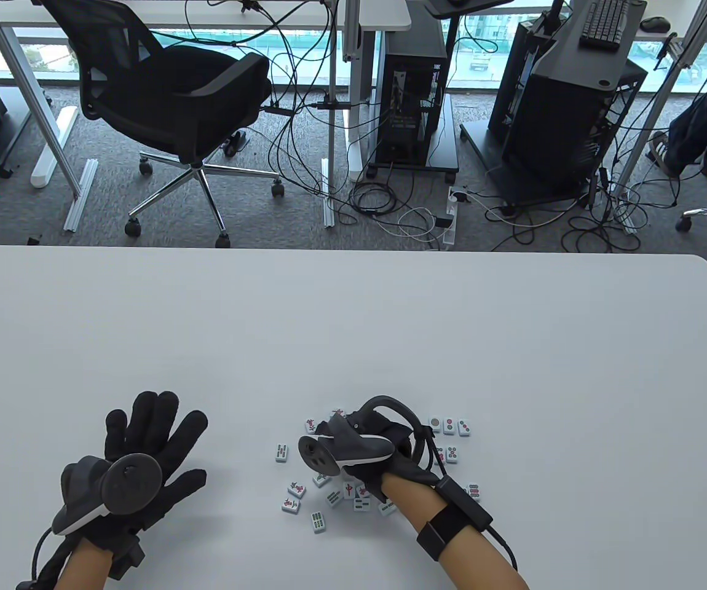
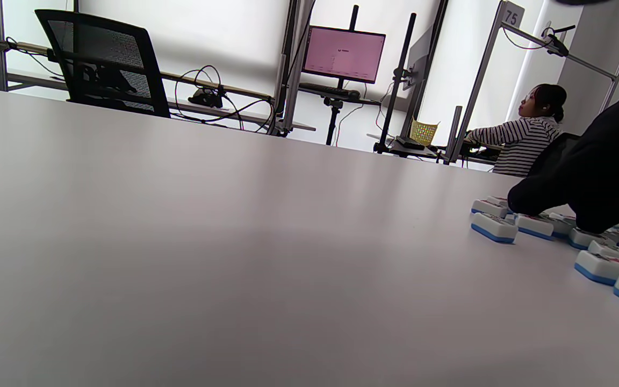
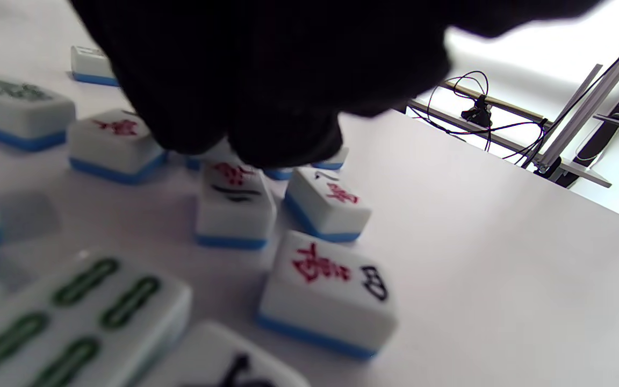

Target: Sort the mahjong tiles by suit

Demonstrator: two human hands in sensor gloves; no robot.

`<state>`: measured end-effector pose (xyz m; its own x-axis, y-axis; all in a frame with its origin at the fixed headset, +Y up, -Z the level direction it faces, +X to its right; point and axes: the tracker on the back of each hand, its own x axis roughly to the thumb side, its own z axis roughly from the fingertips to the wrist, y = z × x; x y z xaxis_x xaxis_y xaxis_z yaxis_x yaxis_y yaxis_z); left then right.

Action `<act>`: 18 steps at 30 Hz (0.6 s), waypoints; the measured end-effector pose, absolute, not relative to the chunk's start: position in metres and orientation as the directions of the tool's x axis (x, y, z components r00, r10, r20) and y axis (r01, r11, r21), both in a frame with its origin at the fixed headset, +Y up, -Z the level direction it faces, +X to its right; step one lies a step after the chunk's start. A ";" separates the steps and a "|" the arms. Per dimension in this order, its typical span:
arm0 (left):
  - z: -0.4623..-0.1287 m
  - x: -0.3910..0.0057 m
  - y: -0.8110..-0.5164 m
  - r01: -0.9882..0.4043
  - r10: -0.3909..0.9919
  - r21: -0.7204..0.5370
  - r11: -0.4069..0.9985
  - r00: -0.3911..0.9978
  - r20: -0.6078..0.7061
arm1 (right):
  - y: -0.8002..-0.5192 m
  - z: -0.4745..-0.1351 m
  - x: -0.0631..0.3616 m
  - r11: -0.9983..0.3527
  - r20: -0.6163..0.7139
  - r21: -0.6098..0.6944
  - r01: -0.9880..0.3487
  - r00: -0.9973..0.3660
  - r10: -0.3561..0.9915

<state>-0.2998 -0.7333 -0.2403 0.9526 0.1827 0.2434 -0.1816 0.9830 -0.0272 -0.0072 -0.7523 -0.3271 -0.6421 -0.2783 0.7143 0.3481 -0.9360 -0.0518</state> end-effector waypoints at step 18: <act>-0.240 -0.298 -0.733 -0.177 0.178 -0.025 0.984 0.952 0.250 | -0.760 -0.329 -0.014 -0.911 0.753 -0.105 0.399 -0.566 -0.335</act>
